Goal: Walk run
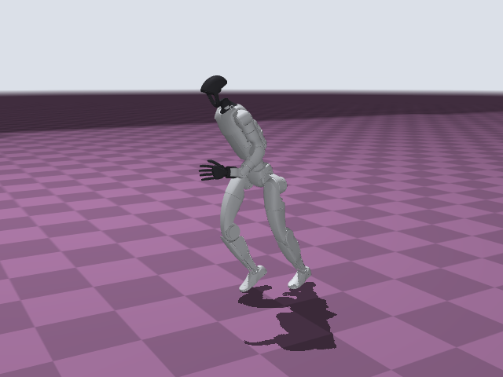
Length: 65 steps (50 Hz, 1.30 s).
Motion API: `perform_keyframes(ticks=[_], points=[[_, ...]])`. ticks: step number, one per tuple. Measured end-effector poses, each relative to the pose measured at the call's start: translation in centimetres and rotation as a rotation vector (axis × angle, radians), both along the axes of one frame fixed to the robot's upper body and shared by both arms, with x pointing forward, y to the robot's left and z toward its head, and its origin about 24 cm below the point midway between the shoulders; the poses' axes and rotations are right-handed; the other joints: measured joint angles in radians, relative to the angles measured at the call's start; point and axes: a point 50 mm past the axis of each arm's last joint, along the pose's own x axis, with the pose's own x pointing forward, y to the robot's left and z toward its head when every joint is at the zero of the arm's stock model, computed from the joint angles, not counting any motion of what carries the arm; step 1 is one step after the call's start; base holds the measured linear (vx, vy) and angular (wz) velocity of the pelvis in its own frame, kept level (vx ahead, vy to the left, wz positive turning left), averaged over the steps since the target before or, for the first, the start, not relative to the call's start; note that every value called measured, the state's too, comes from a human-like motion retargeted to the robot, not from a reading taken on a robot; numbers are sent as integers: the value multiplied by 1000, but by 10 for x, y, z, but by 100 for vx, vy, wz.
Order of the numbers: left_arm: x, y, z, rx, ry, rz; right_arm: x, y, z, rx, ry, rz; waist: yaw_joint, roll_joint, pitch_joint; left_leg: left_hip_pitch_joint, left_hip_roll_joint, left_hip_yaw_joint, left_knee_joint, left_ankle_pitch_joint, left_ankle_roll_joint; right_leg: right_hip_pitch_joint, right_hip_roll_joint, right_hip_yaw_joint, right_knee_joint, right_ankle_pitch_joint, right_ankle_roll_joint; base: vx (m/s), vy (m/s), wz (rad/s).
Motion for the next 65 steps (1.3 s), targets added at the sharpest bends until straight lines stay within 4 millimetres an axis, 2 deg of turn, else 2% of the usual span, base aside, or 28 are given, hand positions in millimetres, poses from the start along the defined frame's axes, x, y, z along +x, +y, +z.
perform_keyframes(ticks=[2,5,8,10,12,15,18,20,22,24,25,27,28,30,32,36,38,41,43,46,48,50,52,55,58,60,62,65], points=[[-13,4,-18,-61,91,7,-12,-18,14,-118,-44,-131,-66,72,1,135,41,-9,-116,370,-28,-71,-23,1,-187,-14,38,213,-64,65],[-35,1,-38,-161,194,2,11,-41,32,-309,-197,-238,-117,153,20,286,119,54,-137,933,-124,-62,-33,-15,-488,-18,63,245,-83,-34],[-52,0,-45,-209,211,26,91,-47,41,-346,-427,-157,-93,118,28,293,-48,-124,92,933,-123,44,-43,38,-601,23,11,244,-70,-98],[-57,-1,-46,-243,206,67,155,-44,57,-315,-630,-58,-5,88,-18,205,-191,-40,263,932,-111,56,24,129,-442,-193,-205,232,-48,-155],[-77,9,-56,-230,247,121,205,-30,81,-193,-850,17,33,38,-15,73,-151,5,651,766,-42,218,17,156,-363,-226,-148,275,-125,-136],[-93,3,-69,-293,307,135,274,-31,140,-96,-1205,150,201,11,-63,-305,-5,84,1032,501,164,402,126,200,-366,-350,-205,256,-57,-188],[-106,-1,-80,-288,373,99,302,-32,196,-124,-1444,295,381,-34,-103,-630,59,80,951,355,232,656,216,273,-549,-213,-194,307,-26,-185],[-113,1,-86,-243,412,86,303,-38,214,-169,-1495,372,458,-122,-120,-781,86,127,766,307,300,816,186,297,-699,84,-90,249,-34,-68],[-114,4,-87,-185,428,75,294,-44,207,-206,-1411,442,519,-243,-115,-853,79,193,471,276,326,944,81,346,-778,478,94,287,-28,-36],[-105,5,-86,-127,426,48,278,-51,185,-243,-1259,481,548,-307,-84,-804,49,202,157,216,301,1002,-11,248,-639,626,229,292,-26,12],[-95,5,-83,-99,415,33,268,-54,171,-258,-1180,488,555,-321,-59,-776,7,166,31,182,269,1008,-74,112,-498,626,241,243,-36,81],[-70,7,-70,-28,357,2,247,-48,132,-231,-998,453,485,-288,-27,-666,-12,121,-79,142,225,1055,218,419,-346,626,233,292,-45,151],[-58,8,-61,4,321,-13,237,-38,110,-196,-905,433,441,-254,-10,-615,-7,92,-63,140,242,1052,325,396,-259,626,267,299,-64,166],[-39,7,-39,38,226,-29,207,-16,66,-113,-706,430,349,-207,-17,-556,40,152,119,203,400,962,430,225,-108,626,281,268,-66,119],[-36,3,-32,14,180,-45,130,-2,13,2,-346,431,304,-172,-63,-524,-69,-248,299,98,340,804,416,49,156,489,145,341,-48,82],[-14,8,-15,-66,80,-72,26,8,-15,223,-27,239,160,-113,-106,-249,-21,-134,310,-87,288,374,348,34,304,205,47,283,-65,92],[-18,6,-17,-93,90,-85,-17,-7,-7,246,47,130,103,-75,-136,-51,-23,-96,160,47,222,224,245,55,142,154,30,259,-47,80],[-31,13,-31,-154,163,-66,-36,-40,14,103,64,122,-24,17,-165,201,29,-71,-95,654,23,118,100,31,-247,183,49,278,-61,88],[-41,14,-41,-205,221,-71,-31,-60,26,-26,48,131,-71,55,-163,305,18,-80,-110,909,-105,113,41,59,-518,167,81,280,-50,22],[-48,16,-44,-268,233,-60,13,-73,30,-162,-74,151,-93,50,-152,352,-63,-73,78,933,-124,176,-3,221,-865,43,125,269,-60,-55],[-48,13,-40,-293,205,-46,55,-74,33,-210,-205,166,-85,23,-144,367,-123,-47,199,933,-124,235,-24,238,-947,-21,66,273,-87,-47],[-44,6,-33,-312,164,-40,102,-73,43,-258,-371,186,-154,-36,-124,407,-131,-33,290,933,-124,273,-90,230,-842,155,27,257,-100,57],[-54,13,-36,-303,154,38,144,-63,53,-245,-514,251,-94,-54,-133,343,-120,8,522,792,-98,289,29,227,-601,179,-132,287,-128,-125],[-67,-8,-59,-367,234,92,200,-59,69,-141,-747,189,24,52,-199,31,4,-76,920,471,36,387,173,208,-418,-61,-171,314,-82,-85],[-75,-13,-75,-337,317,56,253,-45,110,-81,-1030,274,203,-51,-256,-220,-4,75,781,340,185,612,199,320,-543,-2,-205,243,-29,-157],[-81,-11,-85,-251,385,9,261,-47,135,-153,-1101,414,234,-77,-253,-352,13,51,601,299,249,759,204,251,-660,230,-131,212,-44,41],[-89,1,-89,-192,417,41,261,-48,150,-263,-1068,607,319,-162,-254,-426,-20,124,346,245,311,894,119,213,-744,527,46,260,-48,-47],[-92,12,-91,-133,435,50,254,-54,161,-455,-960,772,423,-277,-208,-413,-117,181,-93,216,377,1011,7,159,-620,626,283,270,-43,-81]])
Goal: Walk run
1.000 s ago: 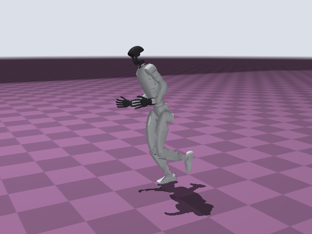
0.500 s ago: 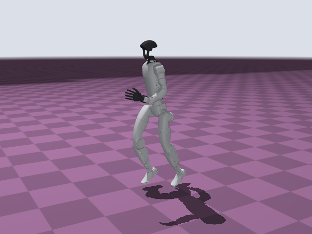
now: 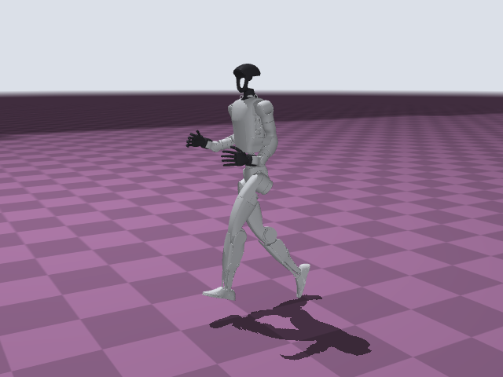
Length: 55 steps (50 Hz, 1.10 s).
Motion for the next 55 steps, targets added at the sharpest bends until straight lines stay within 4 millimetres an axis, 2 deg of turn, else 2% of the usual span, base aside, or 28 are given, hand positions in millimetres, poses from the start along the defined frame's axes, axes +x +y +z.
perform_keyframes(ticks=[2,5,7,8,11,14,15,17,20,23,25,27,28,29,30,31,32,35,38,43,45,47,48,50,51,52,53,55], points=[[7,5,7,23,-30,-26,-7,-1,4,-63,-29,-65,60,-2,25,15,23,-26,-206,-43,-79,82,44,64,-1,0,-20,242,-34,-63],[19,15,27,68,-113,-39,-10,7,-7,-32,-33,-131,66,124,50,56,161,-42,-260,-73,-192,171,239,55,42,-22,-111,245,-33,5],[28,14,44,76,-195,-13,-14,19,-27,-9,47,-78,17,161,48,39,152,-89,-32,64,-11,108,298,-36,255,-123,-171,235,-42,34],[27,12,47,81,-211,-5,-27,27,-47,-1,151,-42,-3,162,27,1,143,-239,155,37,14,62,344,-89,371,-173,-247,288,-32,29],[37,22,52,56,-279,99,-58,43,-98,52,455,82,-120,177,29,70,141,-228,396,-102,-19,-212,298,-69,776,-415,-331,269,1,16],[45,3,57,12,-317,80,-83,31,-108,118,531,14,-165,221,-5,254,131,-201,286,-104,-94,-472,251,-22,678,-517,-351,199,-7,49],[44,-3,57,-1,-320,71,-93,23,-108,119,533,-49,-188,232,-9,317,108,-210,228,-58,-124,-539,225,-4,583,-532,-349,159,-9,110],[43,-13,53,-28,-290,28,-111,10,-107,116,518,-178,-256,252,8,451,109,-200,121,149,-198,-615,126,-22,344,-530,-329,201,-25,149],[41,-23,50,-42,-254,-57,-130,1,-109,137,516,-330,-361,261,27,628,121,-203,27,464,-292,-639,13,35,-55,-568,-239,206,-47,186],[43,-14,57,-19,-275,-75,-117,4,-107,146,482,-326,-398,234,75,767,145,-152,38,608,-381,-605,-60,131,-319,-693,-248,153,-66,70],[48,-11,64,-17,-305,-84,-99,3,-99,133,418,-310,-397,199,123,818,121,-175,155,589,-404,-581,-118,128,-338,-760,-228,153,-64,57],[52,-7,70,-3,-329,-103,-82,1,-88,118,346,-289,-422,139,160,831,86,-221,382,484,-388,-560,-189,50,-205,-564,-160,175,-78,111],[51,-1,71,20,-331,-108,-76,4,-85,123,328,-259,-411,117,132,794,64,-228,505,433,-362,-562,-244,-125,-128,-364,-177,243,-119,50],[44,1,66,46,-308,-128,-75,12,-87,156,338,-235,-382,132,111,753,70,-249,633,367,-323,-555,-153,-35,-38,-379,-215,282,-136,9],[33,1,56,73,-271,-157,-76,23,-93,202,363,-214,-343,167,94,709,89,-279,762,293,-278,-543,11,187,60,-500,-263,243,-100,62],[32,-6,46,57,-235,-173,-69,13,-97,270,379,-206,-328,201,75,614,107,-335,855,210,-260,-537,-86,-73,134,-522,-297,194,-64,88],[30,-13,38,34,-204,-179,-59,10,-100,336,384,-172,-302,216,56,531,112,-347,908,137,-235,-524,-133,-216,182,-549,-327,136,-25,48],[21,-25,26,-16,-153,-155,-22,38,-93,450,349,35,-208,190,26,351,61,-212,789,-3,-157,-445,-3,-64,159,-588,-372,117,-22,-24],[10,-28,13,-8,-76,-167,-2,44,-77,444,265,108,-144,211,17,209,27,-208,488,-38,-145,-316,40,-159,20,-498,-346,113,-26,60],[1,-24,3,-8,-3,-155,13,61,-60,316,225,270,-22,180,25,204,9,-39,-132,175,-98,-48,113,-306,-202,-336,-290,123,-36,31],[1,-18,6,1,-13,-137,19,71,-52,263,213,351,-21,166,25,234,20,91,-240,145,-129,22,125,-421,-209,-273,-259,91,-38,58],[4,-8,14,18,-47,-107,27,81,-42,211,179,428,11,154,38,256,75,163,-213,188,-74,52,162,-387,-136,-188,-206,97,-77,-47],[6,-3,21,24,-74,-89,33,83,-36,180,161,459,29,124,49,253,122,122,-143,172,-1,53,167,-371,-81,-143,-199,143,-135,-46],[6,4,29,18,-107,-65,34,84,-36,134,170,487,-16,114,34,224,88,-28,30,-8,23,-23,220,-337,105,-47,-210,162,-100,67],[7,3,28,-7,-110,-61,29,79,-44,120,204,470,-18,142,11,201,104,-110,117,-30,23,-88,275,-311,228,-19,-232,138,26,102],[9,3,28,-32,-114,-50,25,78,-52,115,237,464,-31,175,-4,173,110,-192,194,-56,23,-158,321,-274,346,-31,-240,99,86,65],[13,6,28,-57,-119,-24,24,83,-58,127,261,477,-68,220,-6,137,98,-272,253,-90,23,-241,351,-215,458,-122,-221,78,57,27],[18,-5,27,-114,-121,5,23,95,-66,164,299,511,-55,256,-15,182,189,-142,269,-119,23,-315,318,-169,524,-221,-295,75,33,-14]])
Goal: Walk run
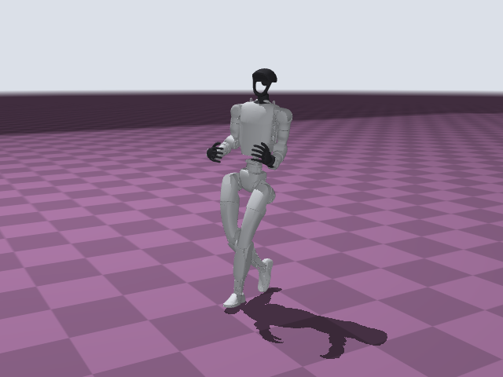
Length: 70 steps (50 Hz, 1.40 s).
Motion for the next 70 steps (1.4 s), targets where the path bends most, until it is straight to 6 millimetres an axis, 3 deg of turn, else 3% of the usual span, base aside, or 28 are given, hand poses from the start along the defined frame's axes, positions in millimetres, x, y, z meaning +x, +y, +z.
perform_keyframes(ticks=[2,4,5,8,12,13,16,18,20,22,25,28,33,37,40,41,43,46,48,53,55,58,60,63,65,67,68,70], points=[[-1,-8,-2,-35,3,-10,-10,1,-10,19,58,-14,-2,29,-15,76,0,21,-54,10,0,-22,-18,67,-118,-44,-32,76,29,124],[-3,-21,-9,-83,33,-58,-24,-4,-18,3,94,-55,-44,21,-9,141,-119,-69,-169,99,0,-49,-179,32,-216,-125,-40,57,20,254],[-3,-25,-11,-91,46,-88,-30,-6,-20,-6,93,-79,-68,13,-2,166,-159,-95,-209,145,0,-58,-235,47,-286,-167,-11,52,20,279],[-5,-29,-11,-75,53,-143,-44,0,-24,-7,92,-149,-126,-32,10,236,-268,-147,-256,235,-3,-59,-277,254,-564,-207,128,64,5,291],[-4,-26,-5,-5,27,-179,-51,23,-26,26,86,-196,-156,-90,35,284,-377,-271,-205,274,-27,12,-273,770,-783,-210,268,47,-3,267],[-2,-26,-4,7,20,-183,-50,28,-25,36,85,-197,-162,-96,45,284,-385,-291,-155,264,-37,2,-305,716,-789,-205,281,50,-4,275],[0,-23,-2,26,16,-168,-42,42,-23,75,89,-154,-167,-85,30,218,-351,-304,54,247,-90,-30,-348,343,-670,-348,152,45,-10,276],[-5,-20,-7,41,38,-166,-38,44,-24,104,110,-138,-98,-105,12,180,-364,-278,166,268,-151,1,-342,271,-663,-401,90,44,-11,182],[-8,-23,-14,48,66,-165,-28,35,-25,131,126,-162,-48,-111,13,141,-347,-245,234,288,-233,9,-302,316,-648,-411,87,17,7,239],[-16,-25,-25,33,124,-123,-22,26,-28,146,148,-187,-68,-103,12,105,-294,-159,272,285,-249,24,-350,164,-658,-384,101,21,22,302],[-28,-19,-35,39,181,-72,-14,19,-22,176,111,-233,-45,-148,15,60,-185,95,252,221,-209,80,-399,41,-726,-331,109,28,19,215],[-31,-7,-36,120,191,-74,-11,8,-10,166,19,-305,-31,-173,12,-12,-158,167,202,171,-185,132,-405,-59,-787,-293,160,35,14,250],[-19,-4,-26,209,140,-102,-15,-14,-2,88,-50,-460,9,-231,10,-133,-132,310,55,40,-101,200,-382,-192,-843,-324,210,41,7,281],[-5,-11,-17,188,82,-73,-18,-23,-9,71,-16,-548,41,-267,16,-152,-145,451,-145,-47,-81,243,-324,-357,-862,-340,231,62,6,222],[-1,-16,-16,159,72,-21,-24,-28,-18,54,29,-590,42,-297,35,-88,-213,486,-264,-36,0,274,-306,-446,-818,-247,314,72,-12,185],[-1,-18,-16,147,78,7,-27,-28,-23,33,48,-592,47,-302,33,-72,-208,463,-263,-64,-9,261,-299,-457,-775,-153,324,75,-17,126],[-2,-21,-20,116,100,58,-37,-32,-38,-43,110,-591,25,-289,42,-84,-259,250,-239,-101,-11,231,-285,-358,-640,50,323,106,0,171],[3,-22,-22,82,108,89,-58,-37,-71,-200,285,-600,-63,-190,31,6,-180,201,-216,-141,-31,63,-146,-148,-366,195,256,106,-6,242],[12,-25,-20,74,93,77,-78,-41,-91,-250,416,-641,-87,-129,26,46,-156,112,-231,-157,-52,-44,-108,-75,-223,88,201,105,-6,170],[37,-39,-6,94,13,-10,-145,-49,-114,-149,636,-910,-85,-51,46,195,-125,-64,-374,-125,-105,-267,-228,-35,-132,-182,-37,95,-14,157],[45,-43,4,104,-36,-42,-168,-51,-116,-119,685,-1009,-111,-32,63,245,-126,-145,-413,-120,-108,-356,-275,-4,-176,-253,-37,95,-32,220],[54,-40,21,132,-115,-61,-195,-49,-117,-111,749,-1094,-190,-13,101,314,-110,-208,-431,-135,-114,-469,-369,-3,-293,-320,76,119,-52,191],[58,-31,31,138,-160,-43,-200,-47,-117,-108,764,-1119,-224,-28,134,375,-113,-200,-443,-159,-126,-542,-461,-46,-357,-386,136,95,-52,86],[52,-17,35,112,-181,15,-181,-51,-111,-83,688,-1137,-238,-29,174,480,-113,-185,-448,-160,-185,-628,-489,-34,-448,-423,222,118,-53,1],[42,-10,29,83,-154,71,-158,-61,-102,-72,588,-1131,-254,8,179,525,-84,-157,-427,-60,-252,-657,-457,-22,-463,-444,228,147,-50,-9],[29,-2,16,46,-95,140,-127,-73,-89,-75,460,-1106,-288,52,161,534,-55,-135,-362,129,-317,-645,-458,-101,-428,-430,125,155,-42,7],[22,2,10,33,-63,170,-109,-78,-80,-79,387,-1086,-299,67,144,522,-42,-108,-304,259,-348,-621,-465,-156,-404,-487,80,177,-54,-27],[7,9,-5,16,6,222,-72,-86,-62,-92,254,-1037,-280,56,133,463,-53,-48,-76,550,-411,-581,-416,-21,-315,-587,33,165,-47,-77]])
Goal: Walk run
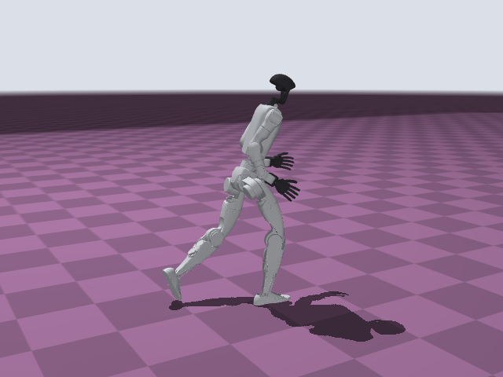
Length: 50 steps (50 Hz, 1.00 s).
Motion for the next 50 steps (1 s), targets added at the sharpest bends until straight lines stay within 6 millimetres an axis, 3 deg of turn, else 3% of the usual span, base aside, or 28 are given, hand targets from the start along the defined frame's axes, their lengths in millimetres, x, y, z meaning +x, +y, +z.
perform_keyframes(ticks=[2,5,8,10,13,15,17,18,20,22,23,26,27,28,30,32,33,35,37,38,40,41,42,43,45,47,48,50], points=[[-9,3,-11,-45,50,49,41,0,19,-27,-102,71,36,-15,20,-163,-33,-4,386,108,-11,40,100,120,43,-57,-49,145,-27,-112],[-13,-4,-14,-54,62,27,94,1,57,-8,-276,196,156,-69,19,-432,-106,35,782,-57,-11,179,78,120,63,-159,-112,172,-12,-88],[-17,-7,-10,31,53,-22,118,-4,96,-10,-440,281,220,-74,9,-714,-28,76,902,-224,99,335,129,86,1,-184,-155,177,-17,59],[-19,-9,-8,95,48,-56,116,-13,114,-75,-497,303,287,-90,-2,-853,28,107,822,-311,147,476,179,52,-126,-97,-164,219,-25,43],[-21,-13,-9,137,51,-94,100,-26,112,-224,-412,337,406,-204,-23,-1000,11,168,509,-384,185,696,182,86,-352,300,-63,238,-23,-19],[-17,-15,-10,137,54,-111,82,-31,92,-312,-258,348,443,-286,-32,-1036,-16,186,229,-432,182,803,139,92,-439,659,36,255,-15,21],[-6,-11,-2,165,29,-141,56,-27,60,-350,-90,306,407,-321,-19,-953,-56,193,-8,-488,168,843,101,32,-303,809,128,227,-29,144],[2,-9,5,191,0,-154,43,-21,44,-340,-25,280,363,-333,1,-914,-92,184,-42,-506,201,826,92,37,-136,809,139,256,-42,227],[20,-2,24,244,-78,-157,17,0,10,-267,93,235,269,-341,36,-831,-187,92,-17,-406,342,777,213,155,76,809,130,246,-57,249],[35,-2,47,282,-176,-161,-23,25,-25,-158,247,213,192,-290,36,-751,-129,60,120,-585,372,671,413,143,178,799,113,229,-62,151],[40,-8,57,281,-231,-175,-55,32,-40,-115,355,197,212,-253,31,-738,-139,-85,167,-633,329,603,446,74,256,769,58,234,-58,41],[60,-9,87,259,-392,-143,-146,51,-63,-18,662,203,152,-171,21,-613,-68,-137,237,-799,260,285,328,-109,557,475,-116,219,-69,67],[63,-13,91,243,-421,-145,-176,57,-64,21,754,213,144,-167,11,-539,-62,-128,202,-817,236,201,269,-127,581,396,-160,198,-62,58],[64,-17,93,231,-435,-153,-202,62,-61,55,826,227,121,-176,5,-452,-73,-113,140,-809,218,120,225,-107,564,341,-168,216,-72,86],[61,-17,89,236,-419,-164,-239,63,-50,88,904,218,38,-151,-7,-288,-83,-143,18,-726,179,-18,166,-54,466,284,-106,238,-82,111],[48,-11,74,237,-352,-158,-253,52,-36,50,870,148,-34,-87,-29,-125,-56,-159,-148,-407,106,-84,100,-50,258,264,-30,268,-88,66],[41,-9,65,231,-305,-150,-252,43,-29,11,822,98,-67,-54,-38,-59,-24,-149,-210,-188,74,-106,77,-44,131,251,9,265,-82,41],[25,-7,44,197,-201,-137,-239,24,-16,-86,691,-19,-129,-3,-44,54,18,-129,-287,219,-22,-100,34,-14,-135,207,82,237,-64,21],[10,-5,28,143,-116,-117,-206,11,-10,-172,532,-96,-151,41,1,89,30,-176,-125,286,-80,-26,46,-6,-305,130,136,197,-42,-43],[5,-6,23,118,-94,-116,-181,5,-8,-201,443,-114,-163,39,8,103,-15,-217,-84,286,-70,8,18,-20,-350,105,143,219,-55,-24],[1,-7,16,89,-66,-128,-119,-2,-2,-232,246,-121,-172,-24,12,123,-190,-265,6,286,-101,72,-49,-4,-350,319,51,245,-70,-49],[-4,-3,13,100,-46,-125,-87,-3,5,-231,141,-97,-127,-35,8,64,-214,-179,142,251,-107,84,-4,-30,-257,242,-102,278,-86,-160],[-11,1,8,111,-15,-121,-57,-1,14,-221,36,-72,-91,-39,2,0,-217,-101,291,202,-91,101,52,0,-171,162,-202,290,-98,-185],[-24,4,-1,124,40,-116,-28,5,24,-197,-68,-43,-74,-27,-10,-71,-178,-37,465,125,-28,127,130,142,-98,79,-196,292,-85,-133],[-35,-5,-14,95,99,-143,19,-5,59,-130,-302,-26,47,21,-59,-350,-134,-66,805,-66,18,196,154,50,-35,-10,-218,291,-48,-124],[-40,-10,-17,72,103,-156,56,0,100,-120,-521,71,165,-58,-84,-508,-102,85,777,-156,151,351,156,116,-88,-29,-226,228,-7,-194],[-42,-10,-17,81,105,-179,64,-2,120,-131,-611,87,246,-86,-87,-582,-58,123,736,-207,187,448,203,171,-161,20,-226,246,-23,-174],[-46,-9,-19,107,135,-231,64,-12,148,-182,-721,87,322,-139,-84,-718,-32,92,603,-271,240,639,236,125,-307,247,-176,281,-44,-56]])
